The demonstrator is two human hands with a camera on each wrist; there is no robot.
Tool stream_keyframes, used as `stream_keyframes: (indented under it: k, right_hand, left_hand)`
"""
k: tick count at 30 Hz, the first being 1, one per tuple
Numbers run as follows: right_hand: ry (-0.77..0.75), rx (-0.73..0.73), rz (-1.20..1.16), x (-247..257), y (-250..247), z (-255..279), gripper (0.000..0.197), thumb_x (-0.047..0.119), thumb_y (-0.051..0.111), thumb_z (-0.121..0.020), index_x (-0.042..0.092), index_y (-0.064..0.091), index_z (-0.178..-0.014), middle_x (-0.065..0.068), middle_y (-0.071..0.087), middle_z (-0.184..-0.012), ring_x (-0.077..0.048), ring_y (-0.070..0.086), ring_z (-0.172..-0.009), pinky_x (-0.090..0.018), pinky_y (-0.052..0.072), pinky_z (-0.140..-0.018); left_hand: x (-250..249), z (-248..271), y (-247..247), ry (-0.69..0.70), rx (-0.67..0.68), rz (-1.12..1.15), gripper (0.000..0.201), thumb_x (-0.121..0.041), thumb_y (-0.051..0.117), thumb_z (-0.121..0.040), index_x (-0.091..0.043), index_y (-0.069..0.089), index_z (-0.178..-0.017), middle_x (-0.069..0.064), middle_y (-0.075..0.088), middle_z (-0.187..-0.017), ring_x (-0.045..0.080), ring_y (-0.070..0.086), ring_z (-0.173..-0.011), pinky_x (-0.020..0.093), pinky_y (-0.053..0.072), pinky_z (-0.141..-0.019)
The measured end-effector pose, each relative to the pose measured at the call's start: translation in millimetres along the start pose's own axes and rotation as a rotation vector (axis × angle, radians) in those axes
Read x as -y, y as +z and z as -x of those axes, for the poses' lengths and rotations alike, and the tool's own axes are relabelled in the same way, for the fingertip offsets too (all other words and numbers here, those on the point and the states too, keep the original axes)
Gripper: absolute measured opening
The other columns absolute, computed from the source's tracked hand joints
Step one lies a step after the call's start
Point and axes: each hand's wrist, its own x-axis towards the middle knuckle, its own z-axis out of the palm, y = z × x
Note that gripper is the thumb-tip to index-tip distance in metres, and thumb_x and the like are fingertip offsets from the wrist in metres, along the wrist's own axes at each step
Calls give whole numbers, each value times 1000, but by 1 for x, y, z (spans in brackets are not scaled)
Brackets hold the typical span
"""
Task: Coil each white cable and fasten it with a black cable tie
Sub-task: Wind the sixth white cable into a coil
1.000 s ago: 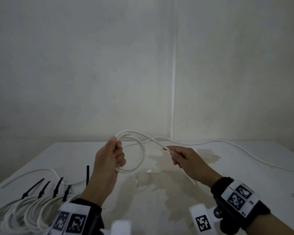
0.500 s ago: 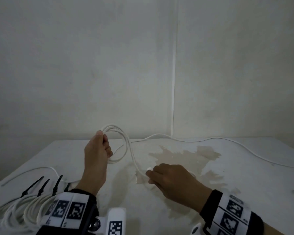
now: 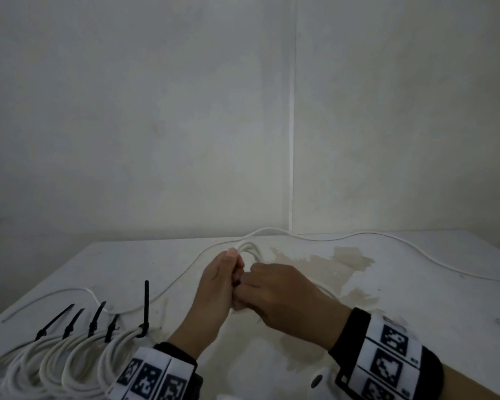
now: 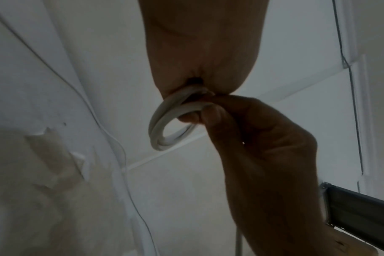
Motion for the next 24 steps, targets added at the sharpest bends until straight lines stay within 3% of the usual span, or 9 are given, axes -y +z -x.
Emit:
stream_keyframes:
  k: [2,3,5,9,12,16,19,22,24]
  right_hand:
    - [125,-56,-147,-2,-2,2,6,24,50,-80,20,47,-77,1,57,-65,-11,42,-58,-22,32,-48]
    - [205,-80,-217,-2,-4,3,14,27,53,-78,22,40,-77,2,55,-68,-12,41,-60,-24,34,-52]
    - [287,-94,-310,-7,-7,3,23,31,59,-73,22,38,-76,6,45,-79,-13,41,-60,-20,35,-53]
    - [317,-108,-338,-20,-16,2,25,38,62,-73,19,46,-77,8,38,-83,-12,40,-56,-18,35,-50]
    - [304,-77,-336,-27,-15,6,19,32,62,-77,14,57,-80,2,50,-79,-11,43,-58,-24,40,-52]
    - [409,-155,-425,-42,-19,8,23,32,58,-79,10,63,-82,6,56,-75,5,43,-64,-4,35,-60]
    - [440,-135,-461,-48,-18,8,21,28,61,-79,7,67,-79,13,50,-72,15,46,-64,-3,34,-60]
    - [463,-134,-481,-45,-13,8,26,32,59,-79,9,70,-80,13,51,-70,10,47,-63,-6,35,-61]
    - [509,-143,-523,-48,-10,8,25,30,59,-79,8,71,-83,8,57,-72,9,50,-65,-6,36,-63]
  left_hand:
    - [-1,2,2,18,64,-35,36,-28,35,-99,-8,50,-73,7,45,-68,14,43,-65,26,36,-61]
    - [-1,3,4,10,89,-50,37,-28,33,-99,-6,52,-77,8,47,-74,14,45,-70,26,37,-65]
    - [-3,7,6,-22,133,-82,36,-24,31,-100,-5,51,-76,8,49,-72,12,47,-66,21,37,-61]
    - [-7,14,12,-115,194,-27,37,-27,31,-99,-12,41,-67,-3,38,-47,8,34,-41,19,29,-44]
    - [-9,12,11,-155,209,19,36,-27,32,-98,-11,41,-67,-3,38,-49,7,29,-40,19,26,-42]
    - [-11,13,7,-235,251,114,38,-24,30,-99,-8,51,-72,0,42,-52,7,27,-37,18,24,-40]
    - [-7,17,8,-263,256,162,45,-29,27,-100,-6,54,-73,-2,43,-49,7,26,-36,18,24,-40]
    - [-8,18,9,-279,232,214,51,-35,24,-99,-6,55,-71,-1,42,-48,7,26,-34,17,24,-38]
    - [-10,18,9,-273,226,213,44,-32,28,-99,-6,52,-72,-3,39,-47,6,25,-34,17,23,-38]
